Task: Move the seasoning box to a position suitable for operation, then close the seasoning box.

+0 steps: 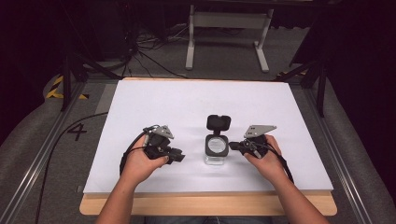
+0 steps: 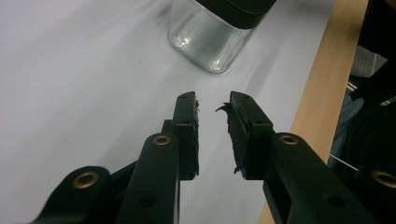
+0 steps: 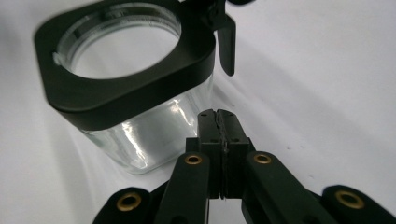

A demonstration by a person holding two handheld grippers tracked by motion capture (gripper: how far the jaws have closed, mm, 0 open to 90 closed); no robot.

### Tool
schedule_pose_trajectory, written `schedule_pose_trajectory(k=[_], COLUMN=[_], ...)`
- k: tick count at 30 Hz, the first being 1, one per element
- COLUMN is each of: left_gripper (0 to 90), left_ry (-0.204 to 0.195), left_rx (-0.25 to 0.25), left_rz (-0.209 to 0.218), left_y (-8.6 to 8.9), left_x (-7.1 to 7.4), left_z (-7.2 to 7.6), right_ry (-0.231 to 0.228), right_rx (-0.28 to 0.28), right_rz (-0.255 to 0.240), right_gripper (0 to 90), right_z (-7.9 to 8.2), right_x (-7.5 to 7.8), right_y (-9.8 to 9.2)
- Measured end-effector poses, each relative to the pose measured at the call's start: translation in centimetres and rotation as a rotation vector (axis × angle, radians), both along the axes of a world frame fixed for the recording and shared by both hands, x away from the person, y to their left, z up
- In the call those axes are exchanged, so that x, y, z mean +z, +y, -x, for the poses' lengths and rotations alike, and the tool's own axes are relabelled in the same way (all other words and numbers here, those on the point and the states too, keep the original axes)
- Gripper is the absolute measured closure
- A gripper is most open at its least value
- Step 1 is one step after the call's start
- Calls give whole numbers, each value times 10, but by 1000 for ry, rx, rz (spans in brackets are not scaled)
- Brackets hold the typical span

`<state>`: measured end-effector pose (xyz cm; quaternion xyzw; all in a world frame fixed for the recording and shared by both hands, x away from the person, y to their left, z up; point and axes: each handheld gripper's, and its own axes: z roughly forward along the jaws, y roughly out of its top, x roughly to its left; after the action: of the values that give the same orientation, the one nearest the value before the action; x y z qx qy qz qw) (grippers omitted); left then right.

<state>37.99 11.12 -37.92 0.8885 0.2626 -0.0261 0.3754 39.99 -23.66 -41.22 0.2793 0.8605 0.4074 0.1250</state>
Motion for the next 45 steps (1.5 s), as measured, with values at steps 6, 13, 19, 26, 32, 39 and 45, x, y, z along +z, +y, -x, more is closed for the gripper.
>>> schedule_pose_trajectory(k=[6, 13, 19, 26, 32, 39, 45], left_gripper=[757, 798, 845, 896, 898, 898, 900], left_ry=[-6, -10, -22, -14, -17, -26, -25], left_rx=[-36, -73, -119, -142, -160, -158, -140], left_rz=[6, 27, 48, 75, 74, 76, 82], left_y=[-12, -31, -48, -60, -70, -73, -74], left_x=[-1, -6, -12, -19, -24, -27, -29], left_z=[-1, 0, 2, 4, 4, 4, 3], right_ry=[-13, -15, -34, -63, -64, -40, -11], right_rx=[-12, -2, -16, -24, -7, 16, 26], right_rz=[-24, -30, -36, -81, -99, -71, -48], right_gripper=[900, 900, 900, 900, 900, 900, 900], right_z=[1, -5, -13, -22, -32, -48, -55], right_x=[22, 50, 74, 99, 114, 116, 113], right_y=[-9, -13, -17, -16, -2, 22, 32])
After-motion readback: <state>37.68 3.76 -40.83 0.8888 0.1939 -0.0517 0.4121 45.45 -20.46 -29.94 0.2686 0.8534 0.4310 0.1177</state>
